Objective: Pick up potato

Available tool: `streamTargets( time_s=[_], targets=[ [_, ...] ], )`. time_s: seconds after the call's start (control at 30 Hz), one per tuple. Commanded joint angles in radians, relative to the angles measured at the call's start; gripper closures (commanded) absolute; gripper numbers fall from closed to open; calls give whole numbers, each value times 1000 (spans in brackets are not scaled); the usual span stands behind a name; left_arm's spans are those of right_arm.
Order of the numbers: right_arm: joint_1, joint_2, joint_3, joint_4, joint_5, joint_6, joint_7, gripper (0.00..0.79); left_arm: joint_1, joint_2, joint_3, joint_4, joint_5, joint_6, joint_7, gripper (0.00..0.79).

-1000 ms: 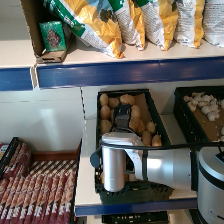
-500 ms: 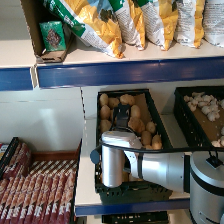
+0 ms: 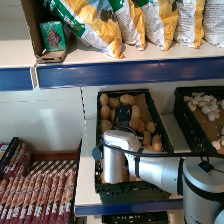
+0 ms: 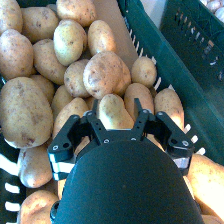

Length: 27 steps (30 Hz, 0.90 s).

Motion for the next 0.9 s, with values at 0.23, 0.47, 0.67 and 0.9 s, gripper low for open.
streamTargets(
  time_s=[0.23,0.47,0.67,0.9],
  targets=[
    [16,40,1,46,18,-14,22,0,0,0,0,0,0,0,0,785],
    [34,51,9,87,44,-37,38,0,0,0,0,0,0,0,0,785],
    [50,56,20,124,60,-64,51,0,0,0,0,0,0,0,0,785],
    [68,62,33,144,79,-77,59,0,0,0,0,0,0,0,0,785]
  ],
)
